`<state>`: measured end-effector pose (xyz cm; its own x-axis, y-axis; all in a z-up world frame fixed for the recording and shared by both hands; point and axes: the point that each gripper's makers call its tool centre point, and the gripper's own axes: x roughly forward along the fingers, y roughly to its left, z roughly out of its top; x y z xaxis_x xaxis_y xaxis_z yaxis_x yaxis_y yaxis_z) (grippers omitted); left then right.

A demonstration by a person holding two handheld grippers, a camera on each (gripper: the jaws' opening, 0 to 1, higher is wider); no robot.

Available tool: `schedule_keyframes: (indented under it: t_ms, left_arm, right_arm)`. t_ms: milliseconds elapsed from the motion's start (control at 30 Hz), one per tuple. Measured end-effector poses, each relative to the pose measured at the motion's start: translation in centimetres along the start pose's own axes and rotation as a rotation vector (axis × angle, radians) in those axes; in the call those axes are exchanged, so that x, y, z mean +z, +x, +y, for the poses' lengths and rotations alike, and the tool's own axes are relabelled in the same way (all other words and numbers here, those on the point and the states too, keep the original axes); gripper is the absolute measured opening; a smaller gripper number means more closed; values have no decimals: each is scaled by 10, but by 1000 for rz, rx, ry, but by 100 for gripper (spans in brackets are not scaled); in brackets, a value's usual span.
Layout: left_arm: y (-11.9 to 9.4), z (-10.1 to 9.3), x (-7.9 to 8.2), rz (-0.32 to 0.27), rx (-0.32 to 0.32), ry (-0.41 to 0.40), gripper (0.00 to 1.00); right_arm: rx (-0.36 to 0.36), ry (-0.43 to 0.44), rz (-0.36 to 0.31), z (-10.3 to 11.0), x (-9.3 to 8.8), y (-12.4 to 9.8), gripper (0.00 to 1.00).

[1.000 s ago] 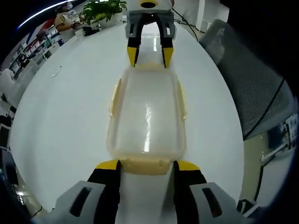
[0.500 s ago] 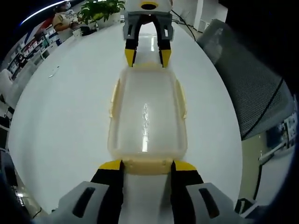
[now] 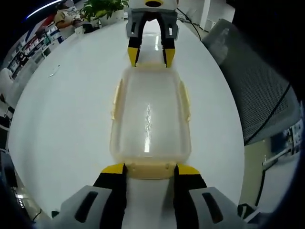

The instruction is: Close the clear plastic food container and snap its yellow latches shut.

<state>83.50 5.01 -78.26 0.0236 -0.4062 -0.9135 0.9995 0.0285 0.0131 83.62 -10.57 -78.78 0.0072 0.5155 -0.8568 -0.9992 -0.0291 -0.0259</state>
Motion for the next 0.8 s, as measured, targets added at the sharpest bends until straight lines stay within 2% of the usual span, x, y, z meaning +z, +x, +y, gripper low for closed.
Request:
schedule_keyframes:
  t_ms: [267,800]
  left_arm:
    - [-9,0,5,12,1,1,32]
    - [-32,-6,20,32,9,15,32]
  right_arm:
    - [-3,1,-9,1,3,-5,34]
    - [-10,2,-42,9,13,-29,34]
